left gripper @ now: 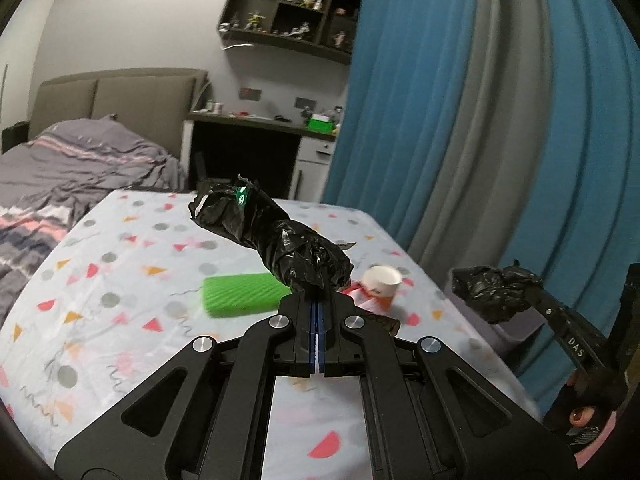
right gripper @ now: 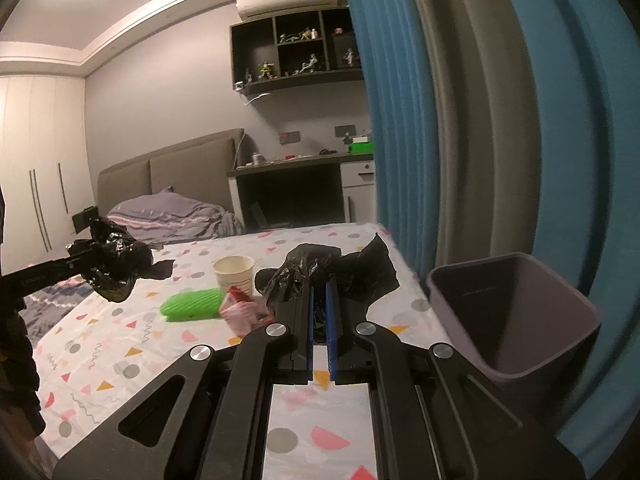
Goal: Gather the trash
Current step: 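Carry both black bags in both tools over the grey bin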
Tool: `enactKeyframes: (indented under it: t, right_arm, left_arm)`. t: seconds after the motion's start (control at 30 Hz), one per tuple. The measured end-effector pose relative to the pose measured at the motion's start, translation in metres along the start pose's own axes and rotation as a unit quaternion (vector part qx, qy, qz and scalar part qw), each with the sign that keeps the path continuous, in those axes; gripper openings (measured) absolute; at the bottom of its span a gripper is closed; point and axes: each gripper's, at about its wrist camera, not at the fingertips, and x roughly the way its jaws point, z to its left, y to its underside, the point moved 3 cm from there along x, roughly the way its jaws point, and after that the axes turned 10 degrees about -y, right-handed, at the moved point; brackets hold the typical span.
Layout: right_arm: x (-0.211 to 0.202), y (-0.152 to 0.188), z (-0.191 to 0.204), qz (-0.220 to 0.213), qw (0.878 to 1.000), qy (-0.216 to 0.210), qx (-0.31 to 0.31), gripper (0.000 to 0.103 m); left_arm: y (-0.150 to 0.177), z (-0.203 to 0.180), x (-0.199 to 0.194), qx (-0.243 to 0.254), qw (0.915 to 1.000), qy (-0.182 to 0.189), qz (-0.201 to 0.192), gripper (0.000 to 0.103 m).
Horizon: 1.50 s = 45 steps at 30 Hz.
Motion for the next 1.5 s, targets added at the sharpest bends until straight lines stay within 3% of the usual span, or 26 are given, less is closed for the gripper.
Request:
enactKeyframes:
  t: [0.3, 0.57, 0.83, 1.17, 1.5]
  right_arm:
    - [-0.025, -0.014, -0.052, -0.033, 0.998, 0.058, 0.007, 0.006]
    - [-0.044, -0.025, -0.109, -0.056, 0.991, 0.121, 0.023, 0.006]
    - [-0.048, -0.023, -0.158, -0.057, 0.984, 0.163, 0.051, 0.006]
    - [-0.036, -0.016, -0.182, -0.043, 0.981, 0.178, 0.066, 0.006]
    - [-0.016, -0.019, -0.197, -0.030, 0.980, 0.181, 0.079, 0.006]
  left_arm:
    - [-0.016, -0.089, 0.020, 0.036, 0.9961, 0.080, -0.010, 0.000]
    - [-0.011, -0.195, 0.059, 0.074, 0.9833, 0.166, 0.009, 0.000]
    - [0.013, -0.279, 0.104, 0.103, 0.9681, 0.223, 0.048, 0.000]
    - [0.044, -0.321, 0.154, 0.116, 0.9559, 0.249, 0.103, 0.000]
    - [0.066, -0.341, 0.165, 0.121, 0.9474, 0.264, 0.135, 0.000]
